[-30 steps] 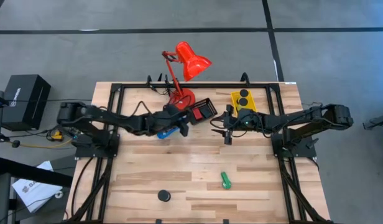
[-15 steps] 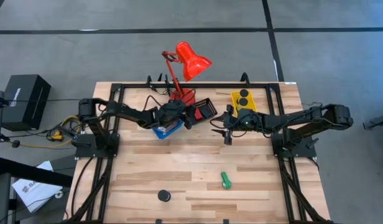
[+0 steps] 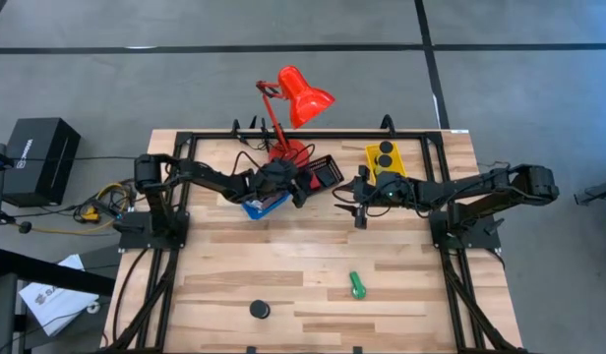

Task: Pick & Place Office items
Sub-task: Put the black digital clock into the black bin, then put the blue hourglass into the yellow bin

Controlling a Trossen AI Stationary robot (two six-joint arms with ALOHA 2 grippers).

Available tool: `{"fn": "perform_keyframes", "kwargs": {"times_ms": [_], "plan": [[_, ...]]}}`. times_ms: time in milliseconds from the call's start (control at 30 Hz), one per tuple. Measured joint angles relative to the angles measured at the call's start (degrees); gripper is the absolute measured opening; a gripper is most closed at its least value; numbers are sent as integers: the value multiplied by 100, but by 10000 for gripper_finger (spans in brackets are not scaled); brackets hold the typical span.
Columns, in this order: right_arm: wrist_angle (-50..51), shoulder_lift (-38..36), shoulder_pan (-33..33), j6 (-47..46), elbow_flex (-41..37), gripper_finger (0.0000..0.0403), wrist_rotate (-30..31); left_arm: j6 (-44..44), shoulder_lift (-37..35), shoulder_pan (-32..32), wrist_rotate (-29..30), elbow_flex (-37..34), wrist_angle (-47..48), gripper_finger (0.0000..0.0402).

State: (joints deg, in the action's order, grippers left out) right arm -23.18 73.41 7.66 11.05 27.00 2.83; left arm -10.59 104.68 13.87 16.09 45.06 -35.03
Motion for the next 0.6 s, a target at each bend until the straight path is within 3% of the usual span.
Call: {"fn": "perform_keyframes", "kwargs": {"times_ms": [300,600], "plan": [[20,0,-4,-11,0,230,-2,-11,0,0,5,0,-1,227],[20,0,-4,-11,0,230,-2,-35,0,0,9,0,1,226]]}}
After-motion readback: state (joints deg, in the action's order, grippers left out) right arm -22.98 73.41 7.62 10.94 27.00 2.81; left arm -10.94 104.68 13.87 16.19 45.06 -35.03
